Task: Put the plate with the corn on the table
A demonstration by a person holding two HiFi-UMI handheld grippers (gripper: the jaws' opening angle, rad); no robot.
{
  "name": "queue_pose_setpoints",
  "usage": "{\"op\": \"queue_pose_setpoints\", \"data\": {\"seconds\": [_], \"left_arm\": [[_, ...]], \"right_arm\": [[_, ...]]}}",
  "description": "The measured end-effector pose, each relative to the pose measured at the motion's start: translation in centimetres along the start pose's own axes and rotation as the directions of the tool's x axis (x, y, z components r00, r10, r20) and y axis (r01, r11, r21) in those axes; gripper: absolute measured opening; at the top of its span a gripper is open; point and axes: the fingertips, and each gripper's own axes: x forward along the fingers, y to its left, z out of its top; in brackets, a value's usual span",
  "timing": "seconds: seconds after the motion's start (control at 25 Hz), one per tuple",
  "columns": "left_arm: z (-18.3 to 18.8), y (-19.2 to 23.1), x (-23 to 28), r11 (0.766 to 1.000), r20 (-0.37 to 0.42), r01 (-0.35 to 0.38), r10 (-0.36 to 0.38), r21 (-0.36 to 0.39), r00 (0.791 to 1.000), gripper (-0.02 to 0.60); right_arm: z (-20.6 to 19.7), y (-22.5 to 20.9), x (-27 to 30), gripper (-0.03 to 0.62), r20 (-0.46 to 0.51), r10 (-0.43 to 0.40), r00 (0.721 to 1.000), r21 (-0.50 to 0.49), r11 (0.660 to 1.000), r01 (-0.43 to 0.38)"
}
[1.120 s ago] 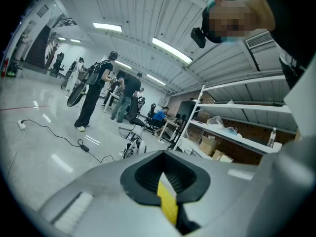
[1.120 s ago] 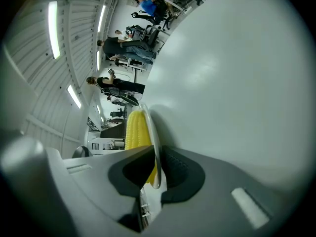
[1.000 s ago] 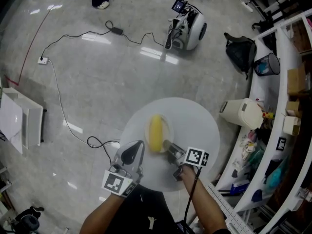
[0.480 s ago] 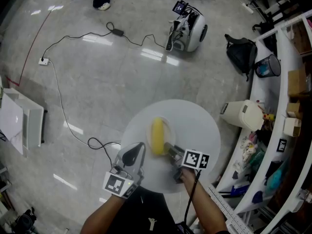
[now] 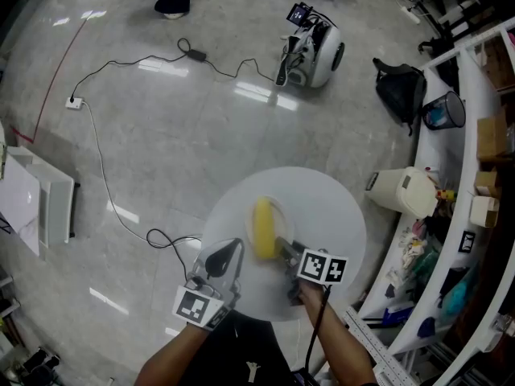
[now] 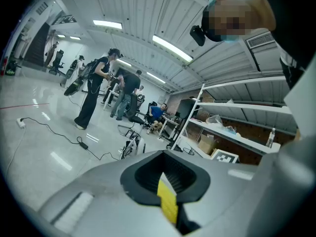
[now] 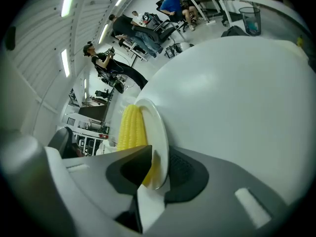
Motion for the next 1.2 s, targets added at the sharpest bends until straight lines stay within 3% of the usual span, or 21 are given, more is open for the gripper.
{"op": "queue_pose_setpoints", "data": {"seconds": [0.48,1.2], "left_arm": [[-0.3,-0.1,0.2,1.000,-0.007,0.004,-0.004,-0.004,1.000,0.004],[-0.6,-0.1,0.1,1.000,-0.014,0.011,-0.011,-0.027,1.000,0.004]], "right_arm": [[0.4,-0.7,-0.5,0.097,0.023,-0.121,0.992,-0.126,0.984,0.122],[0.4,-1.9,-1.2,0.097,0.046,-0.149,0.988,-0.122,0.981,0.154]]}}
